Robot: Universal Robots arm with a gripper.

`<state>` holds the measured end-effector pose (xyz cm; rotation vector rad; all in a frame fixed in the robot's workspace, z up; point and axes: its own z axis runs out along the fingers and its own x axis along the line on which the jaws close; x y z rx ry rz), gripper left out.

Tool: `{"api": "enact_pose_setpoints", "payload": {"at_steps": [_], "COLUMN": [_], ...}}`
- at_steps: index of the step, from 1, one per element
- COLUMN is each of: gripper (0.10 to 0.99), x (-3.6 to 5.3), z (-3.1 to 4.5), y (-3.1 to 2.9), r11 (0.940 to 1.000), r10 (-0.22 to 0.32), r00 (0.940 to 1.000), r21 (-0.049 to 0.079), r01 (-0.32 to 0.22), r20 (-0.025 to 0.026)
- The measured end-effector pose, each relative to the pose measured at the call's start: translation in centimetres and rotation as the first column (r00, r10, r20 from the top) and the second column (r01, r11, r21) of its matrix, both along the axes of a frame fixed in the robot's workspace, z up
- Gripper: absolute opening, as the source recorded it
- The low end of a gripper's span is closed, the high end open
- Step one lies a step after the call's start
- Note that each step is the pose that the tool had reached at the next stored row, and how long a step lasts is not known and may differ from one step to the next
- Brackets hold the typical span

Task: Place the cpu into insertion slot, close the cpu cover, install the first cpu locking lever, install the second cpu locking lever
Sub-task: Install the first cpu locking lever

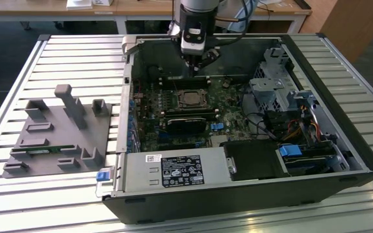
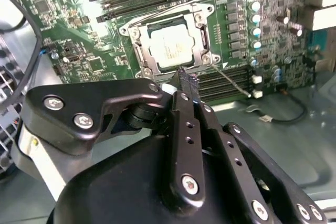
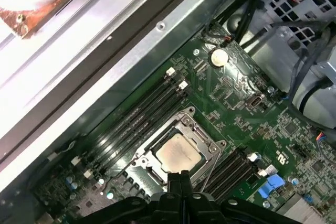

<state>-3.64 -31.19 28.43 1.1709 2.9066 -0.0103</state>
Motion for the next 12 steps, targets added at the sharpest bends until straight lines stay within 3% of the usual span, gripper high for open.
{"api": "enact_pose_setpoints", "payload": {"at_steps": [6,12], "gripper": [0.106,0.106], "x": [0.00,0.00], "z": [-0.15,-0.26], "y": [0.00,0.00], "r11": [0.9941,0.9762], "r10": [0.109,0.217], "r00": [0.9941,0.9762], "r21": [0.000,0.000], "r01": [-0.109,-0.217], "r20": [0.0001,0.0001]}}
